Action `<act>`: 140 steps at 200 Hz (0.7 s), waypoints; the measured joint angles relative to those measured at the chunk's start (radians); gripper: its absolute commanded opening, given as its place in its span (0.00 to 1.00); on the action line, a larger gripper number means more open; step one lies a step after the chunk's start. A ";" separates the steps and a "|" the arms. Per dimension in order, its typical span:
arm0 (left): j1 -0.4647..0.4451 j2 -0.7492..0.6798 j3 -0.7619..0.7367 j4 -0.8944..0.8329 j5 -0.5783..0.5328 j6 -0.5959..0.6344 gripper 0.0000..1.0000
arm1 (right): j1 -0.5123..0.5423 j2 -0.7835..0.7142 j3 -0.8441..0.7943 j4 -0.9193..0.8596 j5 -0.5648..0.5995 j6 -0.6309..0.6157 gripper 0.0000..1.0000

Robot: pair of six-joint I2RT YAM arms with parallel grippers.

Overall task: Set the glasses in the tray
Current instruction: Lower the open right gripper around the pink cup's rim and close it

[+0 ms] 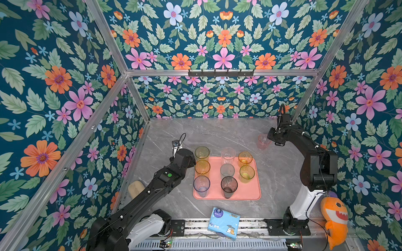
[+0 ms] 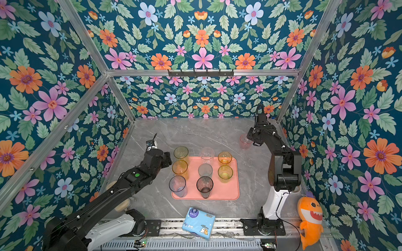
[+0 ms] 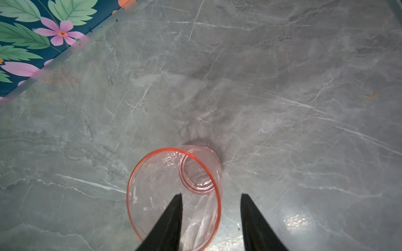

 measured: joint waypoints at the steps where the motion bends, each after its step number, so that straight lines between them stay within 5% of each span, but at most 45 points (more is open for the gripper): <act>1: 0.000 0.000 0.000 0.000 0.000 0.000 0.76 | 0.000 0.000 0.000 0.000 0.000 0.000 0.46; 140: 0.000 0.000 0.006 -0.001 -0.004 0.014 0.76 | -0.002 0.080 0.024 -0.003 -0.022 0.000 0.41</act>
